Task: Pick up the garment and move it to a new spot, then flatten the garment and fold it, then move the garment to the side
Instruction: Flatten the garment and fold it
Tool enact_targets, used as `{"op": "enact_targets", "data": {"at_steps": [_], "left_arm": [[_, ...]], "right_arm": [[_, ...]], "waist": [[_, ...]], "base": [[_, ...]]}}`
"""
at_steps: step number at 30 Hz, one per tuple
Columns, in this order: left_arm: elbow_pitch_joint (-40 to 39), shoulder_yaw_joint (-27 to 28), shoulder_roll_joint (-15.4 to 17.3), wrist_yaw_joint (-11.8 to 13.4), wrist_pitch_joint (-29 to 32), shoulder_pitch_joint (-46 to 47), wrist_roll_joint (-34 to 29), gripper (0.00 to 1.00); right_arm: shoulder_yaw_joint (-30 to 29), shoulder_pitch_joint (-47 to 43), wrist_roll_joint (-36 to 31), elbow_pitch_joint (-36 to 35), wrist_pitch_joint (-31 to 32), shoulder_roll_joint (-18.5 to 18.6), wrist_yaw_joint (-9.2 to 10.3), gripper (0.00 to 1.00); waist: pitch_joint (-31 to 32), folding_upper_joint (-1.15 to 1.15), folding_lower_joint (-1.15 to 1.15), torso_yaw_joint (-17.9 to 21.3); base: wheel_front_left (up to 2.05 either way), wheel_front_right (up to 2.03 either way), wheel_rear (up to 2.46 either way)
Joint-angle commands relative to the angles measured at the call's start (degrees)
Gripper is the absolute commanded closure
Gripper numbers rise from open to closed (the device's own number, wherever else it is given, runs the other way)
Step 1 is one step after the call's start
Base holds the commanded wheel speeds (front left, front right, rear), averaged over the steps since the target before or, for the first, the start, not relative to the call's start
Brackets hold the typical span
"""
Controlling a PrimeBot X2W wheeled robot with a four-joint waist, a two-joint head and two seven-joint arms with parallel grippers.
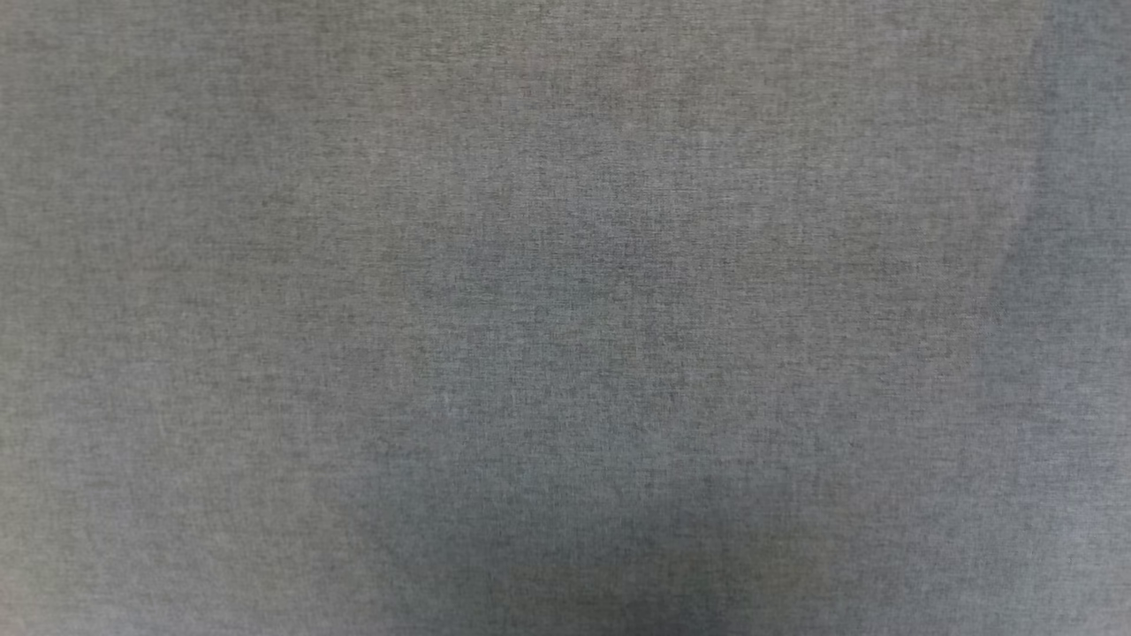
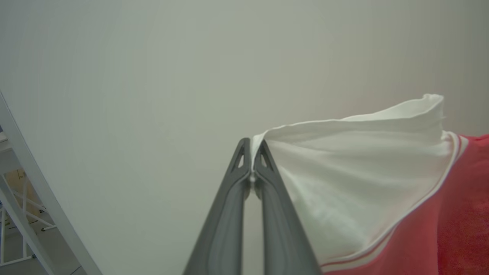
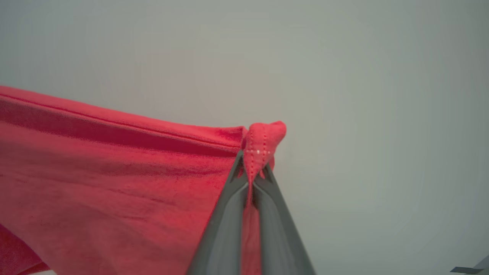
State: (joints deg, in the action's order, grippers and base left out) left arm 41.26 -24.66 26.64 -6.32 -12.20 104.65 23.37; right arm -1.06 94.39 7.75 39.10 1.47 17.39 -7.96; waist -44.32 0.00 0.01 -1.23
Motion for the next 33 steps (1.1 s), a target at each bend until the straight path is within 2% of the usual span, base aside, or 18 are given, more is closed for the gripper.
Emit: {"op": "enact_targets", "data": {"at_steps": [1,9,18,25,33], "left_arm": [[0.17,0.06,-0.77,-0.1,-0.86,-2.94,0.56,1.0],[-1.46,0.05,-4.43,0.23,-2.68,-18.61,2.65,1.0],[-10.05,-0.89,-6.11,1.78,-2.78,-41.54,2.1,1.0],[-11.56,-3.17,-5.68,2.69,-1.78,-57.04,3.69,1.0],[-13.2,-4.8,-3.76,2.75,0.72,-70.31,6.36,1.0]], "right_arm": [[0.56,-2.46,0.5,0.6,-1.3,-0.12,0.47,1.0],[5.01,-13.49,4.7,1.53,-6.39,-1.47,0.47,1.0],[10.76,-29.62,8.57,1.41,-8.49,0.42,0.47,1.0],[12.12,-41.81,14.41,1.28,-6.62,0.89,0.47,1.0],[14.01,-53.97,20.44,-0.33,-2.91,3.62,0.47,1.0]], "waist": [[0.48,0.0,-0.01,-0.57],[5.72,0.0,-0.01,-1.72],[15.52,0.0,-0.01,-2.6],[22.61,0.0,-0.01,-3.55],[29.81,0.0,-0.01,-5.31]], "base": [[0.0,0.0,0.0],[0.0,0.0,0.0],[0.0,0.0,0.0],[0.0,0.0,0.0],[0.0,0.0,0.0]]}}
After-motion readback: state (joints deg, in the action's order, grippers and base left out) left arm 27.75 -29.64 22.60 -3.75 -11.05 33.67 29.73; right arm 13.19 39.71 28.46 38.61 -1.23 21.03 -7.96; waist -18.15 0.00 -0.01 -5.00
